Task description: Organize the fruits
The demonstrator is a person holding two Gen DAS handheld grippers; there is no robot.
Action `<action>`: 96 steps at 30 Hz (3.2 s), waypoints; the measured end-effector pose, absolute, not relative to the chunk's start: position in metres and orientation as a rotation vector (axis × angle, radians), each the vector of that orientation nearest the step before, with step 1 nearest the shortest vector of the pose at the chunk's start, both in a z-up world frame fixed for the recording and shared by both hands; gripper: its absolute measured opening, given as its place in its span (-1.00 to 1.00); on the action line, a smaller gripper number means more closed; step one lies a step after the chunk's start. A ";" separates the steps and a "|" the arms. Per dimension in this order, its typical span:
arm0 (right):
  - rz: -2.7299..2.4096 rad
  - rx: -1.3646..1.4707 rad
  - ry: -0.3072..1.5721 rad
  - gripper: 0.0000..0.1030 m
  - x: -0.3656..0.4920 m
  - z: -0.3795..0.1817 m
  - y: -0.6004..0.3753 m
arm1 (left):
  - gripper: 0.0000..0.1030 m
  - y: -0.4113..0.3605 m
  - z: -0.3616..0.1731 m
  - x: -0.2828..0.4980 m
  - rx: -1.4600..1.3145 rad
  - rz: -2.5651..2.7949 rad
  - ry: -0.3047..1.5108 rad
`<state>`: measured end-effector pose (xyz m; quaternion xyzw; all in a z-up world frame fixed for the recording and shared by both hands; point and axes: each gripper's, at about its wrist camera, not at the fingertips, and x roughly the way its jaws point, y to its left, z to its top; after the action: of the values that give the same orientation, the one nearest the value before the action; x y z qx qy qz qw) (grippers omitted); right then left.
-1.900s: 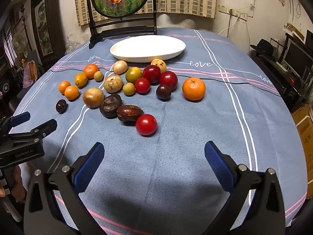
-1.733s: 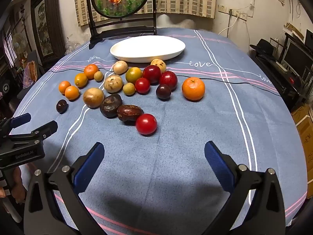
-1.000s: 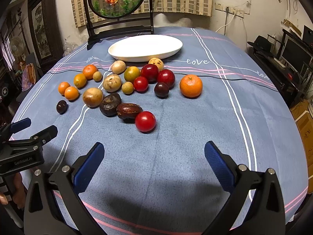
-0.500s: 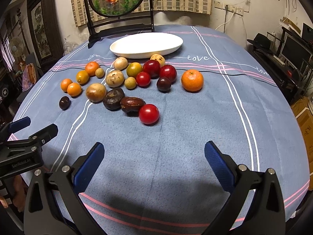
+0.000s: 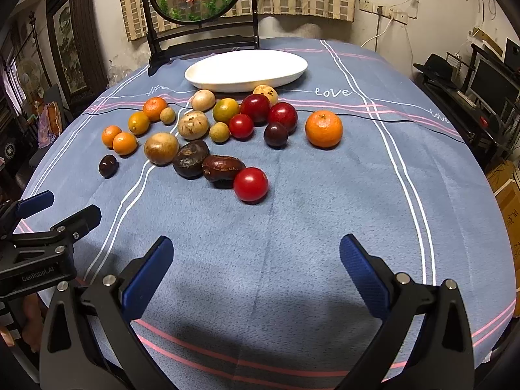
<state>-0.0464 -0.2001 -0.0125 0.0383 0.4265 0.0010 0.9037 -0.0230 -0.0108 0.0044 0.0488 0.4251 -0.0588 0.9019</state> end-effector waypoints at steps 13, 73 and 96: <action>0.003 0.079 0.885 0.97 -0.047 -0.013 -0.200 | 0.96 -0.013 0.001 -0.024 0.108 -0.127 0.887; 0.057 0.071 0.939 0.97 -0.002 -0.026 -0.217 | -0.39 0.024 -0.034 0.076 0.069 -0.184 0.970; 0.175 -0.015 1.006 -0.34 0.038 -0.040 -0.200 | -0.43 0.036 -0.033 0.070 0.004 -0.214 0.968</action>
<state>0.0379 -0.2004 -0.0400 -0.0071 0.4815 0.0836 0.8724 0.0703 0.0361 -0.0331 0.0020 0.4643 -0.1027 0.8797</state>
